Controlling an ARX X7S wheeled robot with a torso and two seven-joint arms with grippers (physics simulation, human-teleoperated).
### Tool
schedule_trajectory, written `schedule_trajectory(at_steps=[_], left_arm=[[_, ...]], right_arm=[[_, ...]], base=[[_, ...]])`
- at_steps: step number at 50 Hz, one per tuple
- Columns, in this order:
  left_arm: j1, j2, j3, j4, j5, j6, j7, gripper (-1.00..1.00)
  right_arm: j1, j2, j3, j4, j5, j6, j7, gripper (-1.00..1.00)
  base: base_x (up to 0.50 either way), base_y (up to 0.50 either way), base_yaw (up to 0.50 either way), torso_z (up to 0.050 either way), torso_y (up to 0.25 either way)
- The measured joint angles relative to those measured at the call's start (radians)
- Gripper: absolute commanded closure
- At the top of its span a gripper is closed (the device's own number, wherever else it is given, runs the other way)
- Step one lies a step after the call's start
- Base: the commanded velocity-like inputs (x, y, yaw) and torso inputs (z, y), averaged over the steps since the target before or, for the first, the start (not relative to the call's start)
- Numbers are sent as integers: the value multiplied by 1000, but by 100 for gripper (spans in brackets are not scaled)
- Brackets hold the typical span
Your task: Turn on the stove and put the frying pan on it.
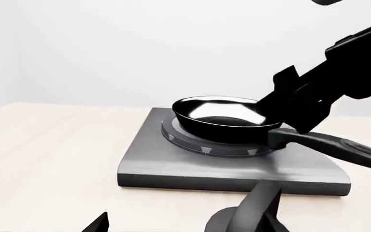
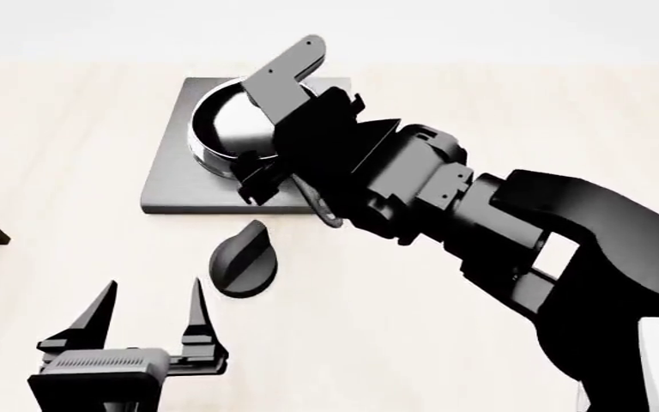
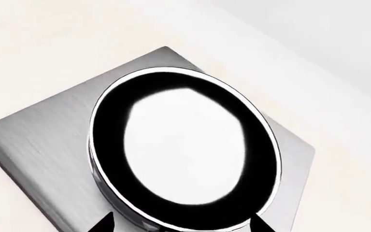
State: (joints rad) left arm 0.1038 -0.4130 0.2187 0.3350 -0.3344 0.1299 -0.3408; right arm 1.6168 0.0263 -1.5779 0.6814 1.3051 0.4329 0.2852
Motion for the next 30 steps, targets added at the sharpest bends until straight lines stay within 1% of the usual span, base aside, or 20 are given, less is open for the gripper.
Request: schedule_trajectory(at_steps=[5,11,17,30], left_arm=[[-3,0,-1,3,-2,-13,-8,-100],[-9,-1,0,13,-6,-36,-20,-100],[-15,-2,1,29,-3,-63,-36,-100],[-28,-4,16,79,19,-120,-69,-100]], right_arm=[[16,49,3,-102,-10,-24,50,-100],[29,168,13,-303,-32,-64,135,-100],[0,319,22,-515,-83,-138,228,-100],[-205,705,34,-944,-303,-416,466,-100]], base=[[0,0,0,0,0],[0,0,0,0,0],[0,0,0,0,0],[0,0,0,0,0]])
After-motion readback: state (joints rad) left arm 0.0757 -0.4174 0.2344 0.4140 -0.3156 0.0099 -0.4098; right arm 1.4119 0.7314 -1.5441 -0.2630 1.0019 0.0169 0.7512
